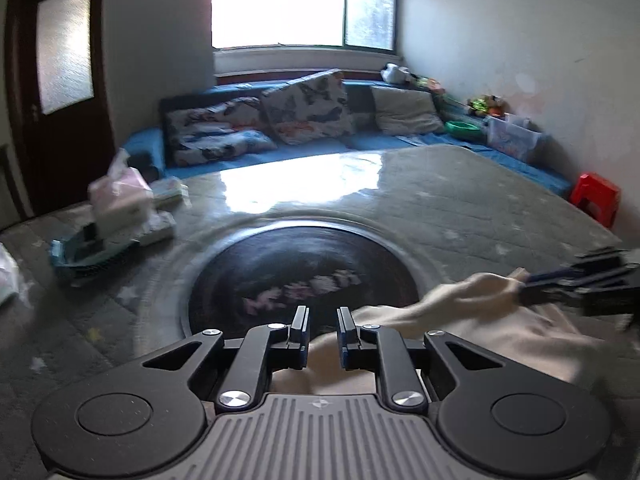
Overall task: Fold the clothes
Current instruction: 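Fold the shirt side over the body with both grippers toward the collar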
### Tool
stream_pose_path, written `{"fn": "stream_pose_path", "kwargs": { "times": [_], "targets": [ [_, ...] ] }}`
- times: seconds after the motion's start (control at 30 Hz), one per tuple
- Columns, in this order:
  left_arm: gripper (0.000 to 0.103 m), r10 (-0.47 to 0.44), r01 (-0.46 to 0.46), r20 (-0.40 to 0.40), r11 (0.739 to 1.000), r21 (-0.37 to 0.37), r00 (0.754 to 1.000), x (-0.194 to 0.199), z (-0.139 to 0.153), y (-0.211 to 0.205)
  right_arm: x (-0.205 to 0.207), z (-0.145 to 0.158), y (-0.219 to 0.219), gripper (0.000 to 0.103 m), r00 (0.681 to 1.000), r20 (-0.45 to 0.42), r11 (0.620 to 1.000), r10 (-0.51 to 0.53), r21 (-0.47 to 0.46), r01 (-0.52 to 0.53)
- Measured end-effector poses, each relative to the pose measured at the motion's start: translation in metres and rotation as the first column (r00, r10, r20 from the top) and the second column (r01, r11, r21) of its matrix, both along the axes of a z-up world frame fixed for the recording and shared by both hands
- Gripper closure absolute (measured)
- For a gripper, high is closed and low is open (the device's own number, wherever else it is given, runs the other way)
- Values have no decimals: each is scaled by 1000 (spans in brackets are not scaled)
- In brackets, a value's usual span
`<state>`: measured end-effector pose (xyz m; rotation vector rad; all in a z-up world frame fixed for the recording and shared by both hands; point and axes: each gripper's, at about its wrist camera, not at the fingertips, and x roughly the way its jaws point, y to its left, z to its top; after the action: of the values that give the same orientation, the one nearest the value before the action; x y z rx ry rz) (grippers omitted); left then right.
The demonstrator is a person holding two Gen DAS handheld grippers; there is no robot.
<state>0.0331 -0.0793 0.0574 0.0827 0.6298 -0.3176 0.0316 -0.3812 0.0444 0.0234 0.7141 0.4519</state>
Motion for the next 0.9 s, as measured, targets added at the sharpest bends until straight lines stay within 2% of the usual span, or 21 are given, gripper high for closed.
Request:
{"fn": "stream_pose_path", "kwargs": {
  "times": [0.17, 0.3, 0.5, 0.77, 0.9],
  "targets": [
    [86, -29, 30, -40, 999, 28, 999, 5, -14, -16, 12, -13, 2, 90, 999, -23, 1000, -22, -10, 22],
    [86, -31, 33, -68, 999, 25, 997, 10, -22, -22, 8, -8, 3, 89, 1000, -5, 999, -29, -32, 29],
    [86, -63, 65, -68, 998, 15, 996, 13, -24, -33, 11, 4, 23, 89, 998, 34, 999, 44, -24, -44],
    [86, -44, 47, -99, 999, 26, 994, 28, -32, -41, 37, -14, 50, 89, 997, -16, 994, 74, -77, -75],
    [86, -40, 44, -100, 999, 33, 994, 30, -34, -43, 37, -12, 50, 89, 996, -17, 993, 86, -83, -87]
  ]
}}
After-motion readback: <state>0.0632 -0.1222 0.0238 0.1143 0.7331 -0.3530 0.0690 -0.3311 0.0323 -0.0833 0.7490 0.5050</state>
